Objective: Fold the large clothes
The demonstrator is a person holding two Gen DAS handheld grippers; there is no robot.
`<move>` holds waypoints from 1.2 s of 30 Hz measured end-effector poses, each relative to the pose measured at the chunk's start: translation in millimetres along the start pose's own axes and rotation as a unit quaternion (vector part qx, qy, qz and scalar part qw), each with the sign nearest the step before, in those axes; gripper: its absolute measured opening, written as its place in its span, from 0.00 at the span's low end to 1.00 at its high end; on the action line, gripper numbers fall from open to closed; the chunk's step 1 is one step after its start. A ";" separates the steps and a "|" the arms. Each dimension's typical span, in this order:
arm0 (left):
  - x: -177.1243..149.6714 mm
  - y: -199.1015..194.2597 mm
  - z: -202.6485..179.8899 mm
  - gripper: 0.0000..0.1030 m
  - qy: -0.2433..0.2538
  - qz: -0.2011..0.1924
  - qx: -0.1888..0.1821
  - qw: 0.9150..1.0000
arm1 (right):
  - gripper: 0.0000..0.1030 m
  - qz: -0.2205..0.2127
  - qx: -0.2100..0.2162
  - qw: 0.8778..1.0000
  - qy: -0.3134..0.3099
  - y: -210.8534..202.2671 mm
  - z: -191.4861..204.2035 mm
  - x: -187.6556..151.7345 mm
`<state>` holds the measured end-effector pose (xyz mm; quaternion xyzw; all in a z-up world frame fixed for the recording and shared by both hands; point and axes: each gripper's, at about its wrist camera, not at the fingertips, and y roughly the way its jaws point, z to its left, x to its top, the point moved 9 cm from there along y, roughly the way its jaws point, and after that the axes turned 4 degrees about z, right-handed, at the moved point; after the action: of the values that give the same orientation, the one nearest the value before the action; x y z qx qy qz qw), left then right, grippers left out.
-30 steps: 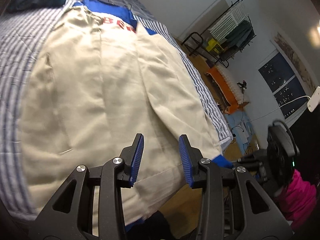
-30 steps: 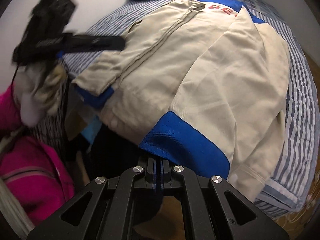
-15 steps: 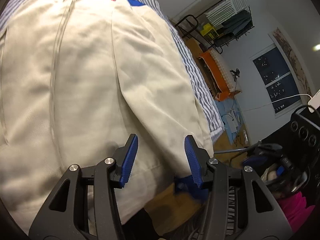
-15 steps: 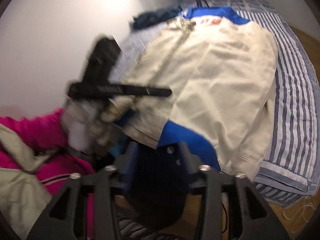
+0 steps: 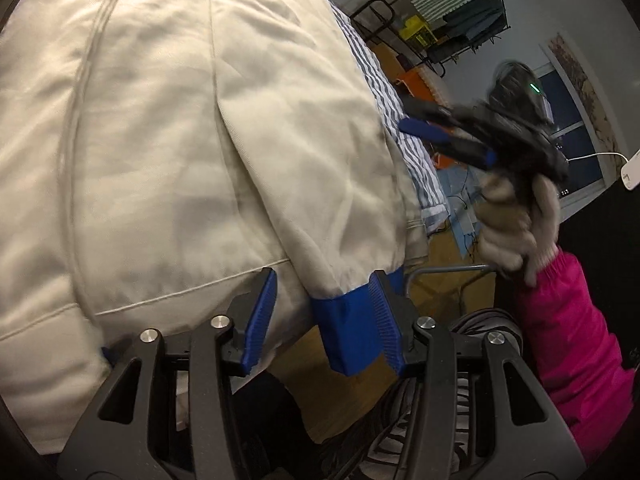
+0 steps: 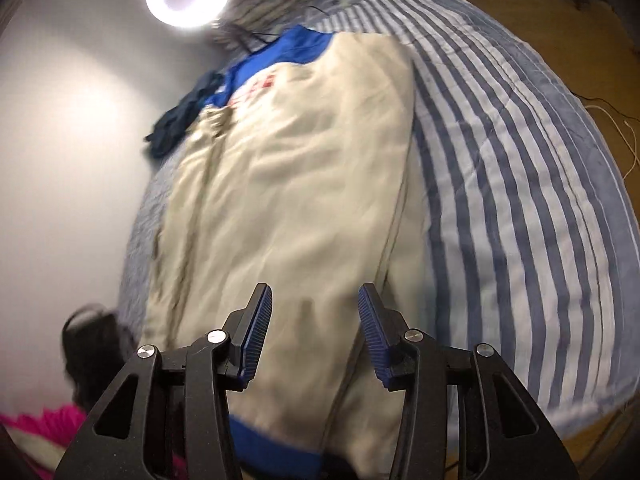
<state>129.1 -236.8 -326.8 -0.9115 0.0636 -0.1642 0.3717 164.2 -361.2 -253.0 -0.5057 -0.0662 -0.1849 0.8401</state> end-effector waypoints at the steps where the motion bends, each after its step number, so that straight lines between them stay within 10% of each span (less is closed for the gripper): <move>1: -0.8 1.9 -0.8 0.33 0.002 0.004 -0.001 1.000 | 0.42 0.002 -0.005 1.000 0.003 2.9 -4.5 4.6; 4: -3.9 10.1 -2.5 0.15 0.008 0.015 0.003 1.000 | 0.42 0.007 -0.017 1.000 0.010 17.6 -11.9 20.6; 8: -4.4 15.6 -5.0 0.10 0.014 0.019 0.002 1.000 | 0.05 0.004 -0.005 1.000 0.018 18.8 -16.4 28.1; 17: -5.8 17.2 -11.2 0.06 0.012 0.021 -0.010 1.000 | 0.02 -0.012 -0.044 0.999 -0.027 10.4 -16.9 52.6; 20: -5.2 18.7 -5.0 0.07 -0.007 0.024 -0.017 1.000 | 0.36 -0.003 -0.035 0.999 0.004 7.5 -31.8 52.4; 22: -6.2 19.4 -2.5 0.07 -0.008 0.025 -0.016 1.000 | 0.41 -0.010 -0.040 0.999 0.012 8.3 -40.6 54.5; 26: -6.0 19.8 -8.5 0.06 0.004 0.023 -0.009 1.000 | 0.03 -0.021 -0.019 0.999 0.016 15.1 -39.9 62.4; 36: -4.4 24.1 -24.7 0.05 0.018 0.019 -0.018 0.999 | 0.00 -0.052 -0.070 0.996 -0.030 -4.3 -30.8 96.9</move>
<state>116.6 -269.2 -328.3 -0.9136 0.0912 -0.1725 0.3567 249.7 -413.5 -235.3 -0.5647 -0.1043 -0.2178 0.7892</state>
